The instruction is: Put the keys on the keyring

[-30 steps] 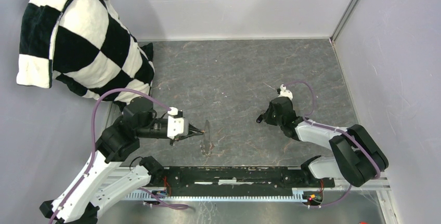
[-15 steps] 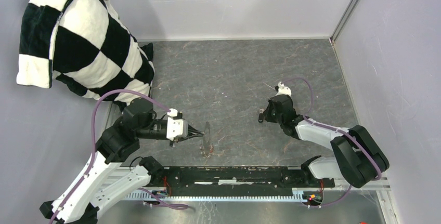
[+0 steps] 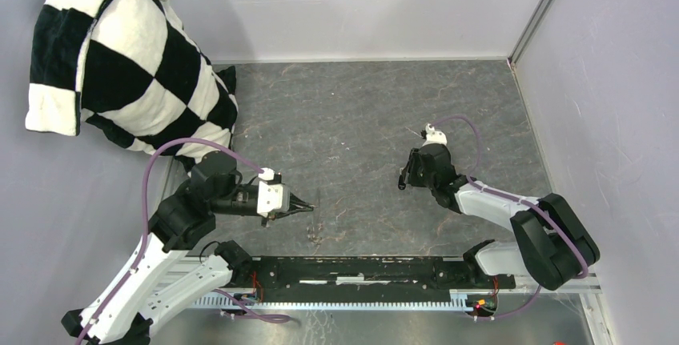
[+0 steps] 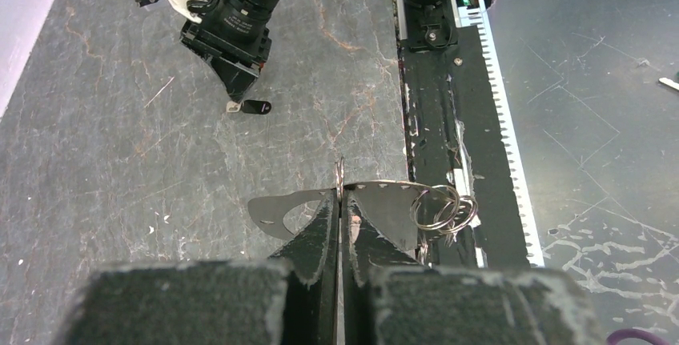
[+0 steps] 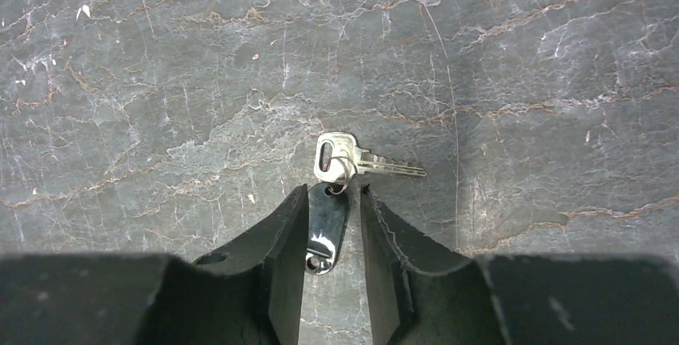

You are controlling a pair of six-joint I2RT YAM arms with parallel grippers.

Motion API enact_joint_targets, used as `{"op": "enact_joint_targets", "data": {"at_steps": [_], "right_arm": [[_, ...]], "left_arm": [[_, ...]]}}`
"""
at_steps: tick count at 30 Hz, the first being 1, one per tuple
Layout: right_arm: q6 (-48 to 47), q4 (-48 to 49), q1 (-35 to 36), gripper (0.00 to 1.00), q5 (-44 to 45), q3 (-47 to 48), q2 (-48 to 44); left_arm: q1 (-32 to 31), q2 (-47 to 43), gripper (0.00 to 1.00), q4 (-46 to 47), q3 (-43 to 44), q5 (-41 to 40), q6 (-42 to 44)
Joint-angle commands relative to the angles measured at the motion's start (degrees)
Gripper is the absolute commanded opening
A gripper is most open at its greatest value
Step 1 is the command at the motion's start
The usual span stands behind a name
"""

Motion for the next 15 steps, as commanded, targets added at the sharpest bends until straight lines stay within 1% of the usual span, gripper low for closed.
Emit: {"op": "enact_joint_targets", "data": {"at_steps": [1, 8, 15], "right_arm": [[-1.30, 1.12, -0.30, 0.36, 0.12, 2.87, 0.62], [-2.73, 0.15, -0.34, 0.35, -0.39, 6.97, 5.16], [-3.23, -2.62, -0.20, 0.36, 1.17, 7.64, 6.49]], "left_arm": [[0.00, -0.63, 0.02, 2.65, -0.26, 1.93, 0.05], [0.00, -0.60, 0.02, 2.64, -0.12, 1.75, 0.10], [0.00, -0.46, 0.02, 2.64, -0.08, 1.78, 0.39]]}}
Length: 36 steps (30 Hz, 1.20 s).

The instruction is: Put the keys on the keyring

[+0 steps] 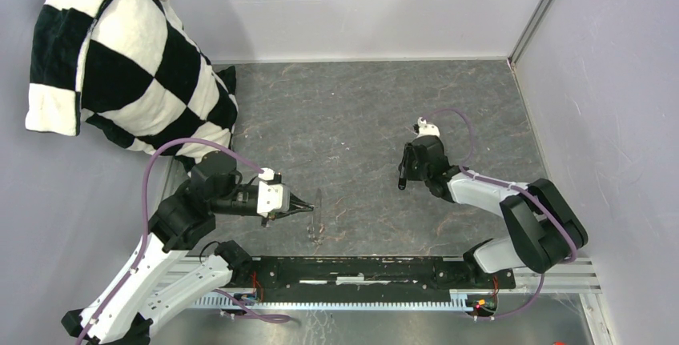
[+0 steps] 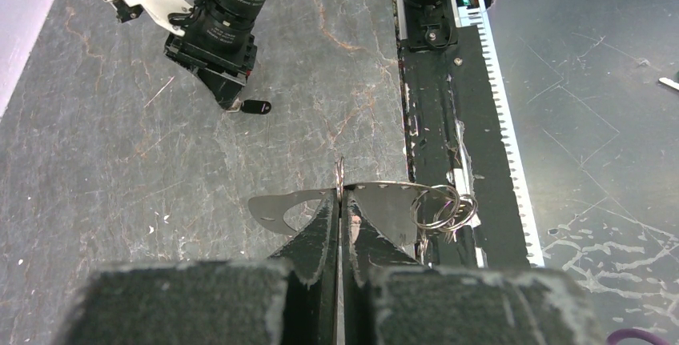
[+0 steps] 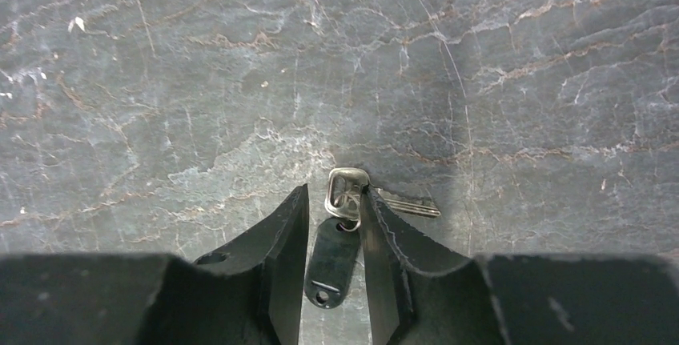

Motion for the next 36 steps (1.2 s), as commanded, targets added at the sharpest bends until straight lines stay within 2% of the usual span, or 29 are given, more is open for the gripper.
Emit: {"op": "enact_joint_targets", "data": {"at_steps": [1, 6, 16, 26, 29, 36], "right_arm": [[-0.93, -2.17, -0.23, 0.36, 1.95, 1.79, 0.51], [-0.39, -1.81, -0.06, 0.40, 2.21, 0.23, 0.46], [-0.37, -0.37, 0.88, 0.36, 0.26, 1.65, 3.21], [-0.35, -0.29, 1.05, 0.12, 0.75, 1.56, 2.53], [-0.65, -0.51, 1.08, 0.00, 0.69, 1.99, 1.70], [-1.65, -0.30, 1.32, 0.00, -0.70, 2.42, -0.48]], "left_arm": [[0.00, -0.37, 0.02, 2.65, -0.03, 1.82, 0.51], [0.02, -0.16, 0.02, 2.55, -0.16, 2.16, 0.46], [0.00, -0.31, 0.02, 2.56, -0.08, 1.89, 0.54], [0.00, -0.26, 0.02, 2.56, -0.03, 1.81, 0.51], [0.02, -0.22, 0.02, 2.56, -0.03, 1.85, 0.45], [0.04, 0.09, 0.02, 2.53, 0.14, 2.01, 0.30]]}}
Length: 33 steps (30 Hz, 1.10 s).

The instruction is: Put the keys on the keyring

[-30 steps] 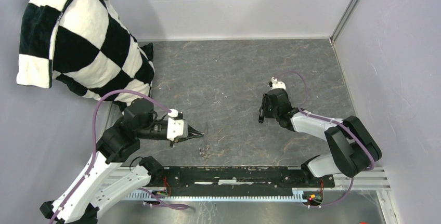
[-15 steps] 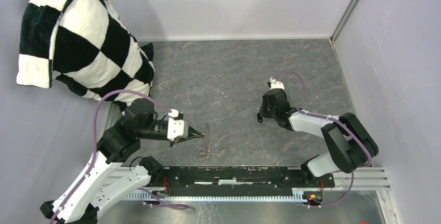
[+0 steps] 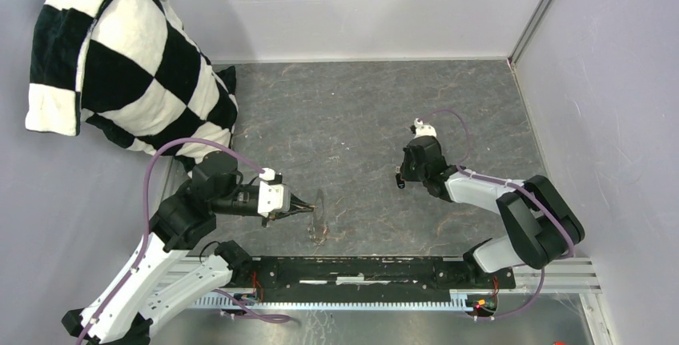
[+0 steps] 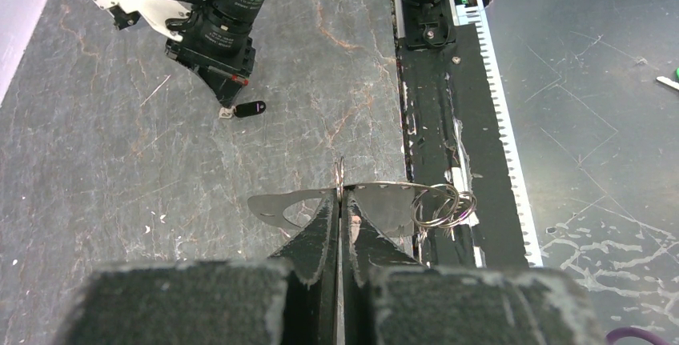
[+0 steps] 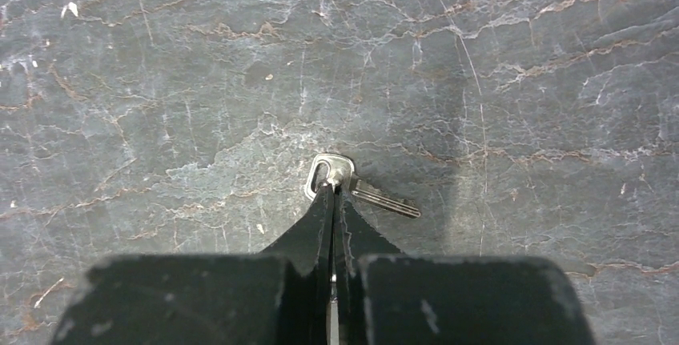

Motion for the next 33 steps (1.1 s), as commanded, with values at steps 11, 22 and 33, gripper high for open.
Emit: {"op": "enact_joint_targets", "data": {"at_steps": [11, 22, 33], "right_arm": [[-5.60, 4.80, 2.27, 0.00, -8.84, -0.48, -8.49], [-18.13, 16.45, 7.63, 0.00, -29.93, -7.77, -20.37], [-36.60, 8.48, 17.80, 0.00, -40.13, 0.16, -30.08]], "left_arm": [[0.00, 0.11, 0.02, 2.55, 0.24, 2.22, -0.05], [0.00, 0.67, 0.02, 2.55, 0.43, 3.16, -0.49], [0.00, -0.05, 0.02, 4.03, -0.66, 4.65, -2.81]]}}
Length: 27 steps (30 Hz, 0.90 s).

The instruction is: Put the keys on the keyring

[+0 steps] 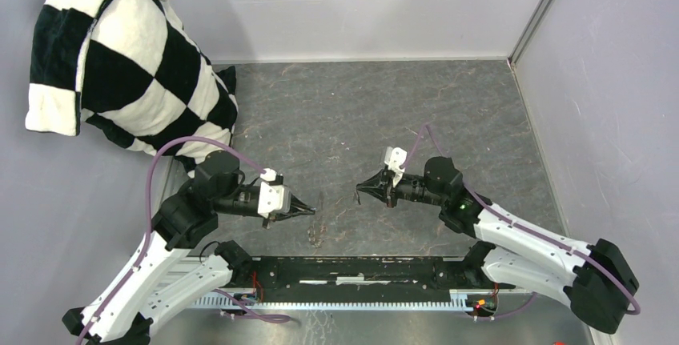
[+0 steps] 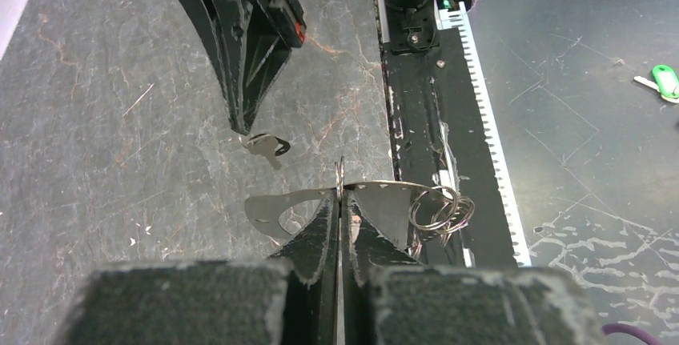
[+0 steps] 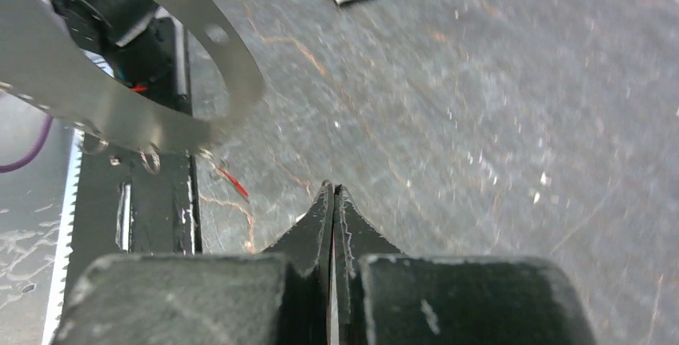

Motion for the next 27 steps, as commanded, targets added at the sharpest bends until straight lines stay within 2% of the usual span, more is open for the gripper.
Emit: {"op": "enact_joint_targets", "data": {"at_steps": [1, 6, 13, 21, 27], "right_arm": [[-7.91, -3.51, 1.16, 0.01, -6.30, 7.20, -1.07], [-11.16, -6.98, 4.13, 0.00, -8.59, 11.80, -1.99], [-21.11, -16.10, 9.10, 0.00, -8.30, 19.99, -2.33], [-31.87, -29.70, 12.81, 0.00, -9.43, 31.02, 0.27], [-36.90, -35.95, 15.45, 0.00, -9.57, 36.13, 2.60]], "left_arm": [[0.00, -0.68, 0.02, 4.24, -0.49, 2.73, -3.02], [0.00, -0.11, 0.02, 4.63, -0.27, 3.90, -4.02], [0.00, 0.36, 0.02, 6.92, 0.21, 8.88, -5.06], [0.00, -0.76, 0.02, 5.88, -1.13, 14.61, 1.32], [0.00, 0.14, 0.02, 4.76, -1.13, 14.75, 6.29]]}}
